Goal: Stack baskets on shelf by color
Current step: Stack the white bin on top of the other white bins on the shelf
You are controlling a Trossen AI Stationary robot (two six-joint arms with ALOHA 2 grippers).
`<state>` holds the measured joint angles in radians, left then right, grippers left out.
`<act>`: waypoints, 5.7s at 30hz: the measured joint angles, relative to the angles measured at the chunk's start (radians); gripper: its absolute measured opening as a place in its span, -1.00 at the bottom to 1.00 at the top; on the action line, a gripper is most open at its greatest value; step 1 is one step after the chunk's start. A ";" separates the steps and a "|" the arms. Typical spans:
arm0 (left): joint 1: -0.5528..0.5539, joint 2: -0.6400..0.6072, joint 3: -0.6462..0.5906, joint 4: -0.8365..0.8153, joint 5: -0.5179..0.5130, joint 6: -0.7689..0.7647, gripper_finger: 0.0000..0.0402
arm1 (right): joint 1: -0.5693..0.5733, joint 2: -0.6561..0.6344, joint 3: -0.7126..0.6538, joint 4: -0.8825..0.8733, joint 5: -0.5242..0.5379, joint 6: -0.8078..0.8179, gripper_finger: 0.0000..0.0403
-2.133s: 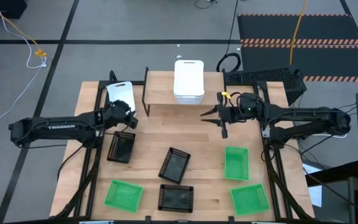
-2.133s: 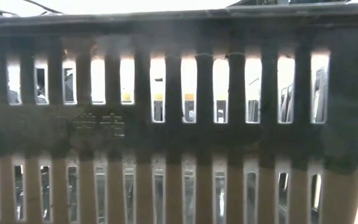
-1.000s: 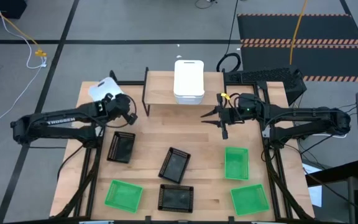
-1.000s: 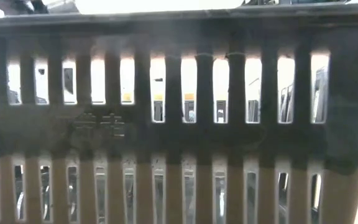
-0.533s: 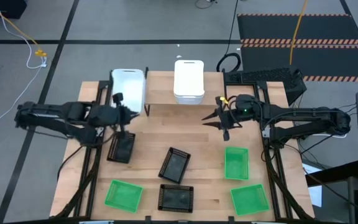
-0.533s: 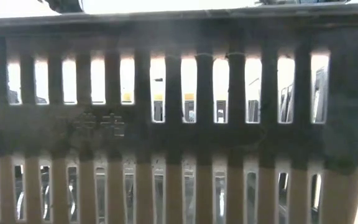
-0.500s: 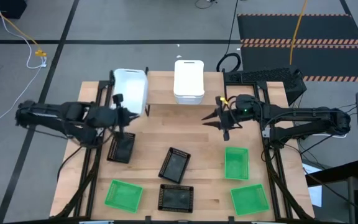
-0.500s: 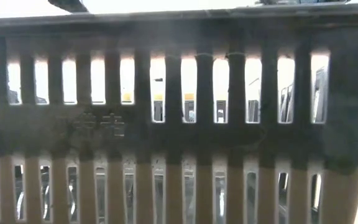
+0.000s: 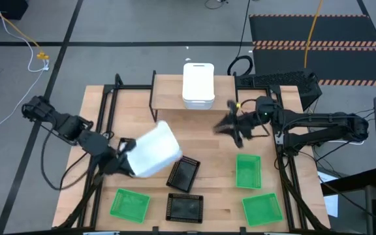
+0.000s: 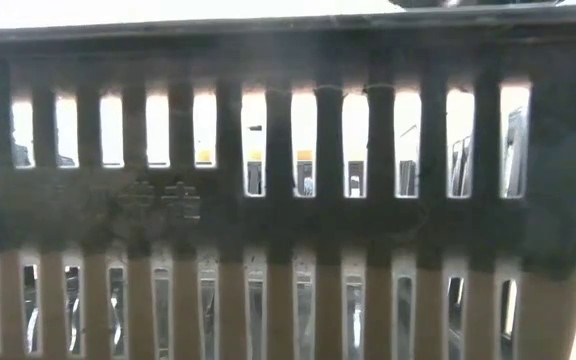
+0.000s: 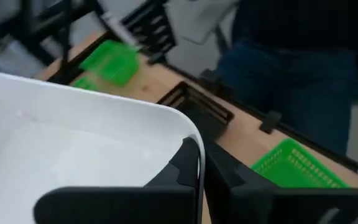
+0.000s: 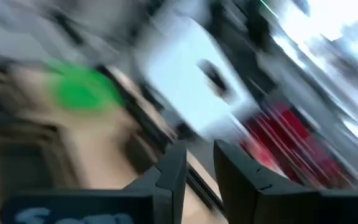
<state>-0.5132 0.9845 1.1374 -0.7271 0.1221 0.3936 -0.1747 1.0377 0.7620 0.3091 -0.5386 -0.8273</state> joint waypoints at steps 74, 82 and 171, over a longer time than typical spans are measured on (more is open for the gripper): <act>0.323 0.411 0.000 0.286 0.360 0.022 -0.44 | 0.252 0.304 0.332 -0.665 0.098 -0.315 -0.98; 0.341 0.288 -0.001 0.331 0.154 -0.039 0.17 | 0.253 0.131 0.338 -0.681 0.318 -0.184 -0.99; 0.563 0.207 -0.047 0.153 -0.891 -0.507 0.54 | -0.173 0.717 1.387 -1.368 0.563 0.457 -0.48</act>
<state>0.0502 1.1912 1.0901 -0.5737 -0.7689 -0.1136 -0.3473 1.7550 2.1494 -1.0592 0.0246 -0.3705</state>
